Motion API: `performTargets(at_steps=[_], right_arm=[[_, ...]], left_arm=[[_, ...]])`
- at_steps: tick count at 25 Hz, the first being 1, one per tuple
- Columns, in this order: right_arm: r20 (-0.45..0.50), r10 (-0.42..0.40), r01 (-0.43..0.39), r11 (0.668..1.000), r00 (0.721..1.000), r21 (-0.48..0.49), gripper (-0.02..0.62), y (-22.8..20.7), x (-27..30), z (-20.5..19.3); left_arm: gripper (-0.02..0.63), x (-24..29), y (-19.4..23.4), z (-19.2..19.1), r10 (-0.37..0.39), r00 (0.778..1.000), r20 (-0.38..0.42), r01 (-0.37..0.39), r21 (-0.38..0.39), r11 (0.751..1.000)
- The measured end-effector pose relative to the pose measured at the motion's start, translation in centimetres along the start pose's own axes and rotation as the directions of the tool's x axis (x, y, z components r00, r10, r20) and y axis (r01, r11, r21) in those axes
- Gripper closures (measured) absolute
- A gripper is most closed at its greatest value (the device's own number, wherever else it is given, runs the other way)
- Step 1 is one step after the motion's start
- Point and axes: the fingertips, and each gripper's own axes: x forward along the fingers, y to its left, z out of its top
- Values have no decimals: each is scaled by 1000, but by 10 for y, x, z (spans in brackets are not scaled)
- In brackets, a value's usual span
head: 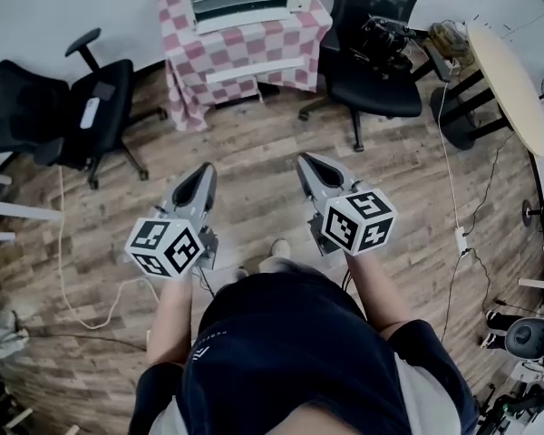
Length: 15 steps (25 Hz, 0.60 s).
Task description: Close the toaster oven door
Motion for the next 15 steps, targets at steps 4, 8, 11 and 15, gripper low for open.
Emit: performTargets(at_steps=[4,8,11,15], right_arm=[[-9,15,-15,1000,1000,-16,594,-12,8,3],[-21,49,-49,999,999,-20,593,-23,11,6],[-34,71,-72,997,997,-25,592,-31,13,8],[-53,98,-100,995,994,-28,592,-42,13,5]], left_arm=[[595,11,-3,-4,4,1000,-22,-4,-4,1000],[592,22,-4,-11,43,998,-43,-41,34,999],[590,31,-5,-12,91,995,-38,-88,79,993],[566,43,-12,-15,120,992,-35,-115,110,987]])
